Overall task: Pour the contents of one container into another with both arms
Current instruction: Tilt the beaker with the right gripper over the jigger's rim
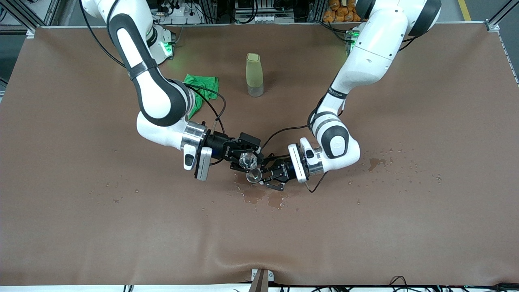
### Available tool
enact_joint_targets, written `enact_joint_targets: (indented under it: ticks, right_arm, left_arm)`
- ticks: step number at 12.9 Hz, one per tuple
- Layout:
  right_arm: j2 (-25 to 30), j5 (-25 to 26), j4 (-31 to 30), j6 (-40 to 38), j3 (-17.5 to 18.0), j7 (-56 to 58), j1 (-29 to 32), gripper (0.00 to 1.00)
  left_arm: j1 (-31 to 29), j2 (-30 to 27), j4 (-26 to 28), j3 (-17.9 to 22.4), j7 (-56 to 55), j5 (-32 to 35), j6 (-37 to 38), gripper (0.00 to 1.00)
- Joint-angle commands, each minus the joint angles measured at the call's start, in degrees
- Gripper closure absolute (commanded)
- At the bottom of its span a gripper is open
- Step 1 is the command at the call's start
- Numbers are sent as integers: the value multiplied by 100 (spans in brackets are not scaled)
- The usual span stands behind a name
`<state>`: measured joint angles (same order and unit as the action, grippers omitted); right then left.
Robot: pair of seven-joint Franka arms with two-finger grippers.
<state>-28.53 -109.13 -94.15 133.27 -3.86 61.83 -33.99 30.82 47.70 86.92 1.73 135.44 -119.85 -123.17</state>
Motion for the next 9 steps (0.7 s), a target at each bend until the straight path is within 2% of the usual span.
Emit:
enact_joint_targets:
  ticks: [1,9]
  right_arm:
    - [-57,-143,116,41,-45,-127,-56,100]
    - [-57,-143,116,41,-45,-522,-73,100]
  left_arm:
    - [47,82,-149,12,106,-232,-40,100]
    - [56,82,-149,12,106,-294,-40,100]
